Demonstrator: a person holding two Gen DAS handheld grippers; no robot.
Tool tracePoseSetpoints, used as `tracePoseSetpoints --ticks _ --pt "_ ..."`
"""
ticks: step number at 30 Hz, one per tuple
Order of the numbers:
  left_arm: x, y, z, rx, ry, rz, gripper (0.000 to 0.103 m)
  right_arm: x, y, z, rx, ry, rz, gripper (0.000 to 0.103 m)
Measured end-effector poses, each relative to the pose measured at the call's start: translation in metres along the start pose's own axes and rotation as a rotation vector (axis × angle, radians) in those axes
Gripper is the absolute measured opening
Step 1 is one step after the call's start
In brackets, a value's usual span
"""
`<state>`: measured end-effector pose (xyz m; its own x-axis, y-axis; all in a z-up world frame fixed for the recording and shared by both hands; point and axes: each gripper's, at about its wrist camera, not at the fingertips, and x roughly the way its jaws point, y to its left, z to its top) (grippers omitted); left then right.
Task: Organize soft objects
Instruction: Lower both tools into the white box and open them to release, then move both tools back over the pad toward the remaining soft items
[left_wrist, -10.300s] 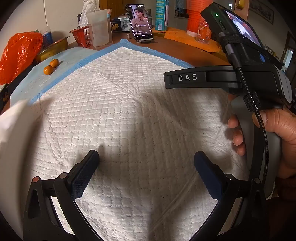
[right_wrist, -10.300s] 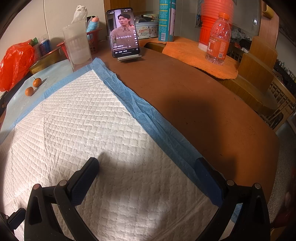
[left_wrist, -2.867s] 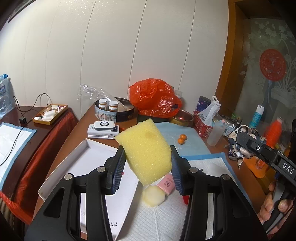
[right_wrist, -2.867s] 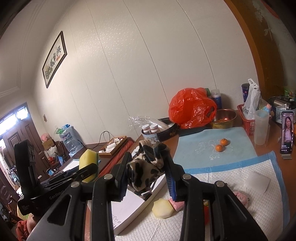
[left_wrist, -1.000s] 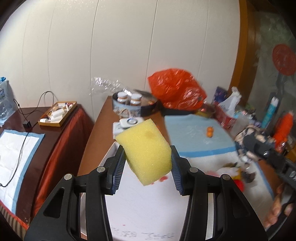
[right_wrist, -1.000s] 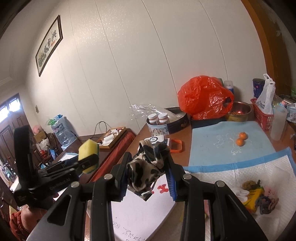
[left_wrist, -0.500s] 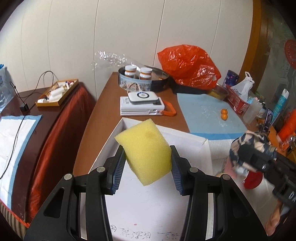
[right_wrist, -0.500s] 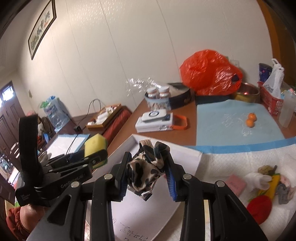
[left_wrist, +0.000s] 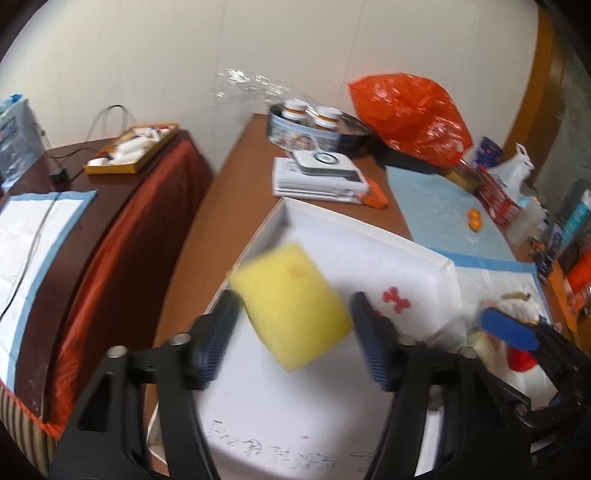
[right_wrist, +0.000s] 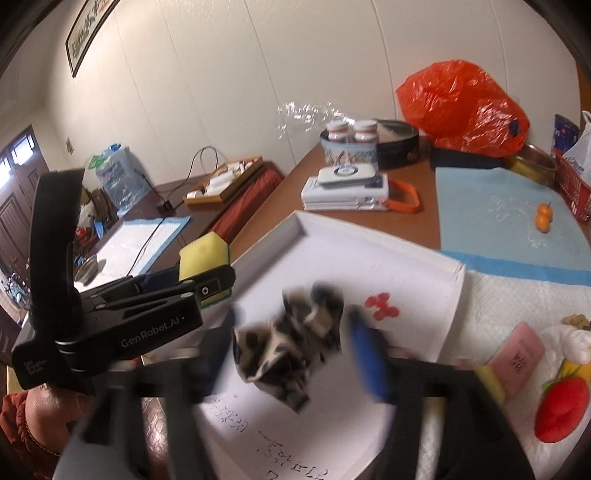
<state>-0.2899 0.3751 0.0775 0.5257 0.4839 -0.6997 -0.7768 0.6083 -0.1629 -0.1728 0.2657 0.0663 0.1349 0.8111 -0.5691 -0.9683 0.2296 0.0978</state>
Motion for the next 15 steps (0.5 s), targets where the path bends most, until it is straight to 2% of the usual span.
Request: tracePoseSetpoints --ticks 1,3,6,11,15 --pt "-0.002 0.002 -0.001 -0.009 -0.016 0.011 0.092 -0.001 0.000 -0.001 -0.003 -0.010 -0.034 0.091" --pt "-0.009 0.011 0.000 -0.039 -0.045 0.025 0.103 -0.004 -0.001 -0.002 -0.004 -0.043 -0.050 0.103" --pt "-0.017 0.021 0.001 -0.083 -0.065 0.048 0.103 -0.012 -0.005 -0.001 0.011 -0.073 -0.056 0.103" --pt "-0.034 0.021 -0.002 -0.095 -0.098 0.059 0.103 -0.026 -0.001 -0.002 -0.017 -0.123 -0.082 0.103" --pt "-0.048 0.015 -0.008 -0.090 -0.122 0.053 0.103 -0.047 -0.001 -0.002 -0.008 -0.221 -0.087 0.103"
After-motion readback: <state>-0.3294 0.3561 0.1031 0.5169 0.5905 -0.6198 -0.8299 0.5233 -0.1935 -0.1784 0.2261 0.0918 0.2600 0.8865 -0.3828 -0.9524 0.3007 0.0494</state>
